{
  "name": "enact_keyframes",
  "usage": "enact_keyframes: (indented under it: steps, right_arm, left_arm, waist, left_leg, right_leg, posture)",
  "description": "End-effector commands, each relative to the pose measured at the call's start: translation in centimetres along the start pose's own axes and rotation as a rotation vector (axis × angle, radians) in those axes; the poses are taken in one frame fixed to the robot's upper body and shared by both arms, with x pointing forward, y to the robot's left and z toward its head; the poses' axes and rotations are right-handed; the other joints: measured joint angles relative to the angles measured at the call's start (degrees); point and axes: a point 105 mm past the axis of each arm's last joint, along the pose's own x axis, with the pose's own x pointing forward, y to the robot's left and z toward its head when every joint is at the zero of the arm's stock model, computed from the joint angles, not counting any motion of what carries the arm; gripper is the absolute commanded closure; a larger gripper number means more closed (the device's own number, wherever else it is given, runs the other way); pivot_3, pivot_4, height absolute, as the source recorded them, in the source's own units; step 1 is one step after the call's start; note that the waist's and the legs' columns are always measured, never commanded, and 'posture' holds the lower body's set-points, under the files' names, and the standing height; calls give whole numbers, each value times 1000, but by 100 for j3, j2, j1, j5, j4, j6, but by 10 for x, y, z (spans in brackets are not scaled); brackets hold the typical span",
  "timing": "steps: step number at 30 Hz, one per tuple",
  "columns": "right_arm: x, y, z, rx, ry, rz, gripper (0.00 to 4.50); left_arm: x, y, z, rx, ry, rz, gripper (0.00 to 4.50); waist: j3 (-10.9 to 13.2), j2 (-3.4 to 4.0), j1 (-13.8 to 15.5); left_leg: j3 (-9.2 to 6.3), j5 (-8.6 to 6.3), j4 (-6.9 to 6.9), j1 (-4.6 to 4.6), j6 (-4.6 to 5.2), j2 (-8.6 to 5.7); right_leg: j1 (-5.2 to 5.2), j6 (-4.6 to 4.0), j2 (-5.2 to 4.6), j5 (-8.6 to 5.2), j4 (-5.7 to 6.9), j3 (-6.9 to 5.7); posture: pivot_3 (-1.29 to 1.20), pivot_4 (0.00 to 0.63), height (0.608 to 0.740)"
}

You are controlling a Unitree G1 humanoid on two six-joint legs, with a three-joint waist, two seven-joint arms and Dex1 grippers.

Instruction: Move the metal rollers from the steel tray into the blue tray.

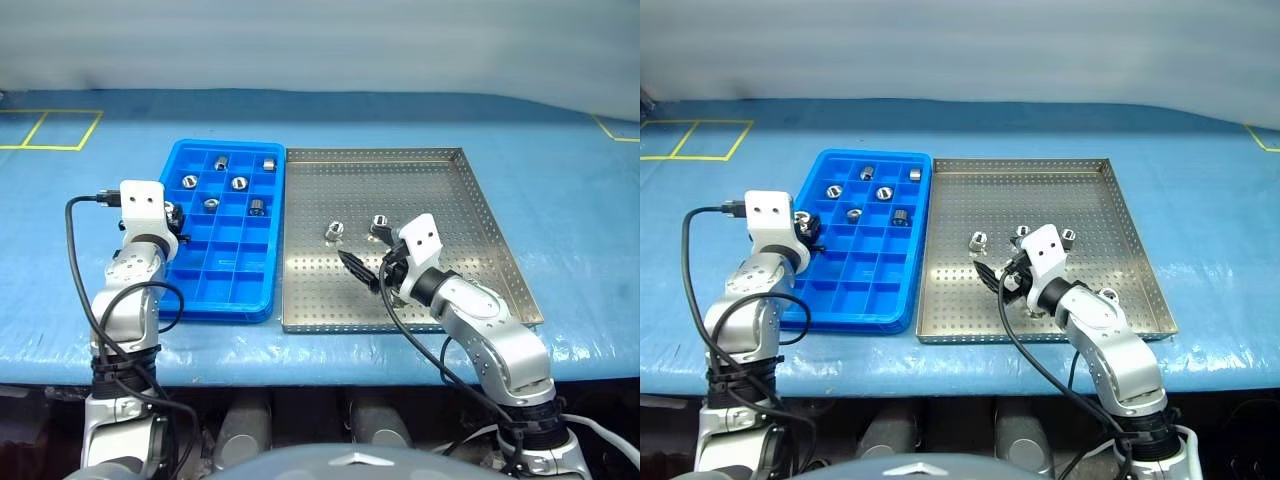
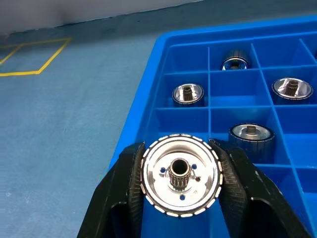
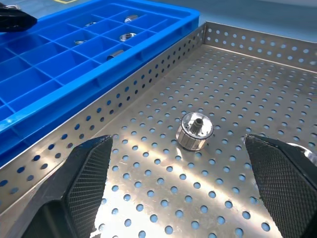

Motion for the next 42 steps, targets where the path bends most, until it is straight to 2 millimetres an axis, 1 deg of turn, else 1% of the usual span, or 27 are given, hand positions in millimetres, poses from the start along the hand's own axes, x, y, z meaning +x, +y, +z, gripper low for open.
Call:
enact_keyframes:
  steps: [1,2,4,6,9,10,12,13,14,16,17,20,23,26,28,31,34,38,40,42]
  right_arm:
    - [-1,-3,12,-26,-33,-18,0]
    - [-2,-2,13,-30,-35,-15,0]
    - [-2,-1,14,-35,-41,-12,0]
    - [-2,-1,15,-38,-45,-17,0]
    - [-4,-4,16,-42,-48,-36,0]
    - [-5,-5,16,-42,-50,-44,0]
    - [-7,-8,17,-44,-52,-60,0]
    - [-7,-9,17,-46,-51,-69,0]
    - [-9,-12,16,-55,-41,-94,0]
    - [-14,-23,10,-92,2,-174,0]
    - [-16,-27,9,-105,17,-204,0]
    - [-23,-29,7,-122,33,-243,0]
    - [-28,-28,6,-122,36,-260,0]
    - [-30,-28,5,-112,36,-279,0]
    - [-31,-29,4,-108,37,-293,0]
    - [-33,-32,6,-104,27,-318,0]
    - [-33,-34,8,-103,17,-329,0]
    - [-32,-35,9,-99,13,-337,0]
    - [-30,-34,8,-98,14,-333,0]
    - [-29,-32,8,-96,14,-323,0]
  left_arm:
    - [1,5,12,-13,-49,51,1176]
    - [2,2,14,-22,-54,40,859]
    - [2,-9,20,-47,-78,-7,859]
    - [0,-26,31,-86,-125,-88,859]
    - [-9,-71,54,-162,-216,-326,859]
    - [-15,-89,60,-171,-239,-425,859]
    - [-25,-126,67,-177,-246,-604,859]
    - [-28,-140,67,-166,-240,-667,859]
    - [-31,-157,63,-137,-215,-738,859]
    - [-36,-186,50,-36,-165,-836,859]
    - [-38,-195,44,2,-148,-869,859]
    - [-35,-208,31,87,-115,-885,859]
    - [-26,-216,16,176,-72,-848,859]
    - [-22,-220,8,212,-50,-831,859]
    - [-19,-221,7,198,-42,-816,859]
    - [-14,-224,-2,209,10,-792,859]
    - [-13,-226,-8,219,38,-777,1446]
    - [-14,-228,-5,180,19,-779,2763]
    - [-17,-229,-1,169,-3,-794,2814]
    - [-18,-224,6,141,-36,-796,2814]
  waist:
    - [0,0,0]
    - [0,0,4]
    - [0,0,6]
    - [0,0,5]
    - [0,0,5]
    - [0,0,6]
    - [0,0,-3]
    - [0,0,-14]
    - [0,0,-35]
    - [-2,3,-86]
    - [-3,4,-132]
    - [-3,4,-296]
    - [-3,4,-423]
    - [-3,4,-534]
    - [-3,5,-582]
    - [-3,4,-622]
    - [-3,4,-666]
    - [-3,4,-699]
    - [-3,4,-712]
    - [-3,4,-735]
  left_leg:
    - [0,0,0,-1,0,0]
    - [0,0,0,-1,0,0]
    - [-1,0,0,-2,0,0]
    - [-1,0,1,-2,0,-1]
    - [0,0,3,-2,-1,-2]
    - [-1,0,3,-3,-1,-2]
    - [0,0,4,-5,-1,-3]
    - [0,0,5,-7,-1,-4]
    - [0,0,5,-7,0,-4]
    - [0,0,4,-6,0,-4]
    - [1,0,4,-6,0,-6]
    - [4,0,2,-7,0,-5]
    - [3,0,-2,-3,1,-2]
    - [4,0,2,0,0,-2]
    - [8,0,2,0,1,-2]
    - [9,0,2,-2,1,-4]
    - [9,0,2,-2,1,-4]
    - [8,0,0,-3,1,-4]
    - [8,0,0,-3,1,-4]
    - [8,0,0,-3,1,-4]
  right_leg:
    - [0,1,0,0,0,0]
    - [0,1,-1,1,-1,0]
    - [0,3,-1,2,-1,-2]
    - [1,14,-1,8,-1,-2]
    - [2,16,-2,10,-1,-2]
    - [2,16,-2,10,-1,-2]
    - [2,17,-3,10,-3,-2]
    - [2,18,-3,11,-4,-1]
    - [2,20,-3,12,-5,-1]
    - [2,20,-3,12,-5,0]
    - [2,20,-3,11,-5,0]
    - [-3,20,-2,11,-4,7]
    - [-5,19,4,10,1,7]
    - [-2,19,4,10,2,11]
    - [-2,19,3,9,0,15]
    - [-2,22,2,11,-1,16]
    - [-3,23,2,11,-1,16]
    - [-4,25,2,12,-1,16]
    - [-4,26,2,13,-1,16]
    - [-4,26,2,13,-1,16]
  posture:
    - [-27,150,740]
    - [-29,150,740]
    - [-36,150,740]
    - [-44,150,740]
    - [-51,150,740]
    - [-54,150,740]
    - [-61,150,740]
    - [-75,150,740]
    - [-91,150,740]
    - [-124,150,740]
    - [-130,150,740]
    - [-169,150,740]
    - [-195,150,740]
    - [-212,150,740]
    - [-221,150,740]
    - [-222,150,740]
    - [-219,150,740]
    - [-212,150,740]
    - [-207,150,740]
    - [-204,150,740]
